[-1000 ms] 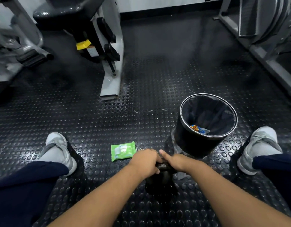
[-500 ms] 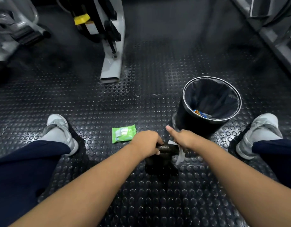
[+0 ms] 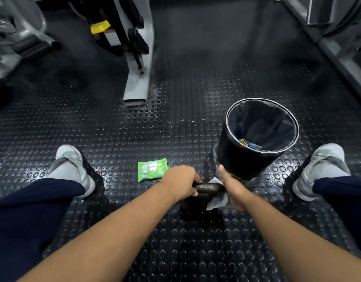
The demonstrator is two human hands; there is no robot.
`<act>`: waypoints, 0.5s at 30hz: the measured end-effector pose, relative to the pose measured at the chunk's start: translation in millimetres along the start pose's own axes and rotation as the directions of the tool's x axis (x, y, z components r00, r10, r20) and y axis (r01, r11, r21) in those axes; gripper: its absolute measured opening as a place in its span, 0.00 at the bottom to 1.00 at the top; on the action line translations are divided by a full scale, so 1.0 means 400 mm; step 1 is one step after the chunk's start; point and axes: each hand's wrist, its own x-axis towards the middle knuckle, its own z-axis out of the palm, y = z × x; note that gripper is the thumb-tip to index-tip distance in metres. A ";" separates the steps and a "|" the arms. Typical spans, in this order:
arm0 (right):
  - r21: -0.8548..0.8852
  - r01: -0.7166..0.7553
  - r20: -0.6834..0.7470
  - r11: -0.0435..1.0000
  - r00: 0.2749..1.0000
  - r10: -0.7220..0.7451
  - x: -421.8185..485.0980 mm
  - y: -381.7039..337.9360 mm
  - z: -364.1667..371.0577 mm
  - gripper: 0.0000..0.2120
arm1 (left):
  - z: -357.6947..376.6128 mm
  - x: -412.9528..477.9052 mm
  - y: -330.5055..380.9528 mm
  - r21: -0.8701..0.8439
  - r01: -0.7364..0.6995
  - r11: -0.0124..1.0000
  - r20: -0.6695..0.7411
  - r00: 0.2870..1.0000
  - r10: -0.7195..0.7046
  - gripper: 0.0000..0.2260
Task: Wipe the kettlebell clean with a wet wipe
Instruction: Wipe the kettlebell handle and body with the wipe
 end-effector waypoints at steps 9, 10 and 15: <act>-0.713 0.054 -0.066 0.699 0.987 -0.145 -0.081 -0.149 0.015 0.50 | 0.000 0.002 0.003 0.003 -0.002 1.000 0.003 1.000 0.002 0.24; -0.734 0.049 -0.063 0.677 0.988 -0.139 -0.071 -0.147 0.020 0.49 | 0.000 0.002 0.003 0.000 0.002 1.000 0.006 1.000 -0.002 0.23; -0.732 -0.015 -0.063 0.682 0.997 -0.046 -0.050 -0.118 0.035 0.54 | 0.006 0.003 0.003 -0.001 0.004 1.000 0.001 1.000 -0.004 0.23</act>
